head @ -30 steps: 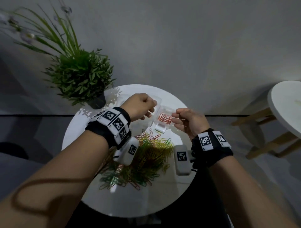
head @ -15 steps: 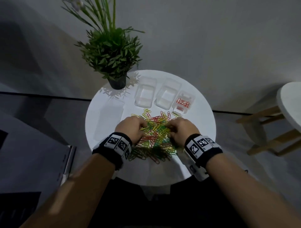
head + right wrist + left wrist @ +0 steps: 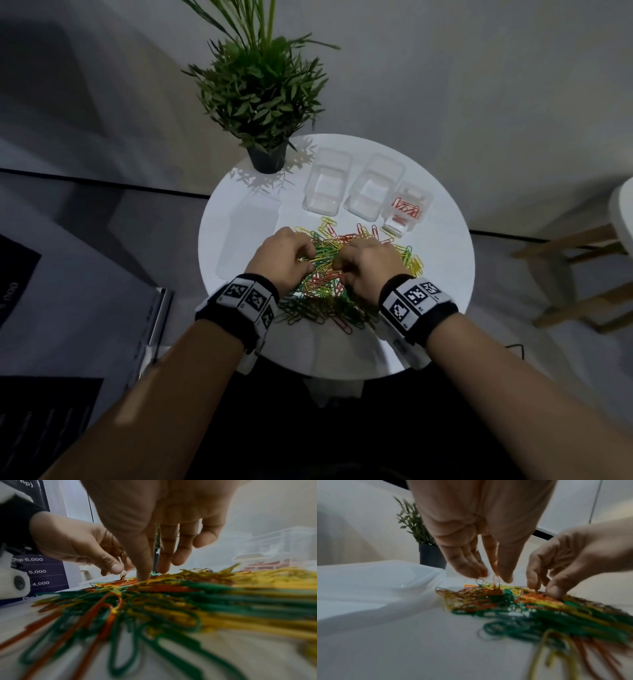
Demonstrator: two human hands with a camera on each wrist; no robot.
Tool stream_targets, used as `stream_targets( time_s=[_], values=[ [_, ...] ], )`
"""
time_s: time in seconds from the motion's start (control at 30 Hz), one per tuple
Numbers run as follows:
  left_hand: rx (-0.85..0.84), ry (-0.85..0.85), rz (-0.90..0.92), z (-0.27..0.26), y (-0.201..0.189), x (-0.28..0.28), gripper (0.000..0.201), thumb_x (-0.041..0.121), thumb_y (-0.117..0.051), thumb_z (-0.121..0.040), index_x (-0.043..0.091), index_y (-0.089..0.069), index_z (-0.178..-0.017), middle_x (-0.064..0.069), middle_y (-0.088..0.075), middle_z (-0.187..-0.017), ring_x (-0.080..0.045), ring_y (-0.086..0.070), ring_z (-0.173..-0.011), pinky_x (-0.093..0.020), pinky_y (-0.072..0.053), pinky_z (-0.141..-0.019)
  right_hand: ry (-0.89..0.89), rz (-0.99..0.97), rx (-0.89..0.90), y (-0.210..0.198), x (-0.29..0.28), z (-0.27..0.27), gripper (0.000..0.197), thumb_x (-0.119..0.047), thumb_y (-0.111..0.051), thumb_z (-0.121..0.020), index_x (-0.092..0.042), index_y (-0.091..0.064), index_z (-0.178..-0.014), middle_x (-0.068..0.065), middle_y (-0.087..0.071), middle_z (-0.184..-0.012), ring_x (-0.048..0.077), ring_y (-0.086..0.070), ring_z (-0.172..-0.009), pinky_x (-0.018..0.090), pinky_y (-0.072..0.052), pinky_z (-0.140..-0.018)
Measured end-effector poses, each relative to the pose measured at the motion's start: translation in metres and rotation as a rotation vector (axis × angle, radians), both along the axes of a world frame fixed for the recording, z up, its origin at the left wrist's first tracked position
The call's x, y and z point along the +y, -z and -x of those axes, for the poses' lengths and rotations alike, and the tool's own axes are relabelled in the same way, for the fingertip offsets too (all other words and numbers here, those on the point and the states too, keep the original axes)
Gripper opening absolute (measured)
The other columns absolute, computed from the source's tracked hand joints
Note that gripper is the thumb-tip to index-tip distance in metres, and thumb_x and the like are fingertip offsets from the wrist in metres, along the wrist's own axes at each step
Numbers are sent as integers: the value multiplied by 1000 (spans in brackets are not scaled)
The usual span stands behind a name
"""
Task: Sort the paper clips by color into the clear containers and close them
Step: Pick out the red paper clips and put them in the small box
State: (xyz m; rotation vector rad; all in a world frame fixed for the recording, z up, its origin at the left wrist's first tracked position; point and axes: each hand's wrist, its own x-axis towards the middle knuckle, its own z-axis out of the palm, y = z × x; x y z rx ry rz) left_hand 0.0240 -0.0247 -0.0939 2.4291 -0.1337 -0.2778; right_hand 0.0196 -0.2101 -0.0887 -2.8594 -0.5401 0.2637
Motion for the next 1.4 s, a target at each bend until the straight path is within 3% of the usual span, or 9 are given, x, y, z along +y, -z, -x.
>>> stream_targets(
  time_s=[0.17,0.33,0.5,0.63,0.77,1.03,1.13,1.27,1.4],
  values=[
    [16,109,-202,9,0,-12,23,46,-73,-74,26,-67,-84,7,-52,-89,-15,-54,-86,-29,-44,-72,-3,106,56,2,10,0,26,-41,-64,-84,-31,-63,-109,-7,-58,-112,20,-47,-115,37,-33,-95],
    [-11,118,-261,4,-3,-19,10,29,-60,-84,24,-68,-87,4,-66,-92,-20,-60,-92,-26,-43,-70,50,23,56,1,8,-4,7,-22,-60,-84,-26,-65,-79,-10,-60,-89,17,-53,-101,34,-37,-91],
    [50,-19,134,-2,-5,-9,11,19,-64,-83,19,-70,-74,7,-64,-67,-10,-59,-68,-23,-49,-65,471,-557,251,-2,-11,-7,20,-8,-69,-82,-22,-63,-69,-13,-58,-60,4,-53,-58,20,-42,-62],
    [214,-159,494,-5,-14,-14,10,13,-67,-87,10,-70,-78,-4,-67,-72,-9,-55,-61,-18,-46,-60,622,-1002,349,-3,-25,-10,16,8,-67,-80,-8,-67,-82,10,-63,-67,16,-57,-59,25,-48,-66],
    [407,-202,706,-9,-20,-21,14,8,-59,-92,-5,-65,-93,-7,-69,-75,-3,-54,-50,-12,-41,-45,679,-1165,529,-5,-33,-11,27,11,-59,-85,0,-64,-109,10,-67,-70,10,-60,-52,17,-49,-54],
    [630,-422,908,-18,-19,-32,15,18,-46,-94,12,-56,-84,1,-51,-61,-13,-51,-48,-22,-49,-46,844,-1552,835,-6,-49,-20,20,0,-36,-90,-11,-51,-81,5,-61,-63,16,-56,-48,16,-42,-39],
    [388,-284,517,-33,-16,-44,17,19,-52,-89,13,-62,-77,-1,-55,-70,-17,-50,-59,-25,-42,-56,939,-1414,788,-2,-53,-33,18,-16,-45,-92,-13,-46,-75,3,-49,-60,16,-44,-45,18,-31,-36],
    [107,-44,-28,-49,-15,-64,21,22,-52,-91,28,-71,-97,3,-68,-101,-19,-61,-97,-27,-48,-83,780,-796,382,-3,-47,-41,22,-20,-58,-91,-13,-57,-70,1,-54,-66,16,-48,-59,24,-37,-54],
    [59,172,-295,-60,-11,-68,26,34,-62,-89,37,-66,-115,7,-65,-119,-17,-57,-114,-33,-49,-92,516,-294,262,-3,-37,-39,12,-24,-62,-87,-29,-68,-96,-1,-64,-90,20,-62,-86,25,-48,-73]
  ],
)
